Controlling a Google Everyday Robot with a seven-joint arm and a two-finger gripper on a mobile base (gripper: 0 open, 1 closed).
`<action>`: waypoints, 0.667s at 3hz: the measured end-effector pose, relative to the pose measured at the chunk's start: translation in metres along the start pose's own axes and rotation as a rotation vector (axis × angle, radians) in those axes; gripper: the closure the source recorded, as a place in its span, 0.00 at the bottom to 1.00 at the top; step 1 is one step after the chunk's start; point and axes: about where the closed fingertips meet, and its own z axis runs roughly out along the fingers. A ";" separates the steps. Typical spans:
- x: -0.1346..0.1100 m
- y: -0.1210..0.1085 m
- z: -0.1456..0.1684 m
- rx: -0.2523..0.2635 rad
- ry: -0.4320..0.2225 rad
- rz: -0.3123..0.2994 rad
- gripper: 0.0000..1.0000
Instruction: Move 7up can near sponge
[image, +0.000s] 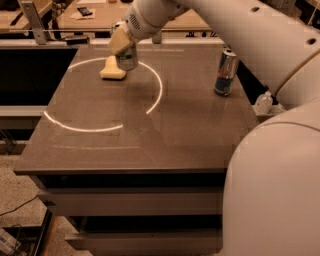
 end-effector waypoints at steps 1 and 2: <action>0.004 0.012 0.031 -0.015 -0.039 -0.001 1.00; 0.019 0.011 0.054 0.001 -0.054 -0.030 1.00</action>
Offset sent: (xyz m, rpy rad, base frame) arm 0.0136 0.0280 -0.0794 0.0144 -0.0988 0.0207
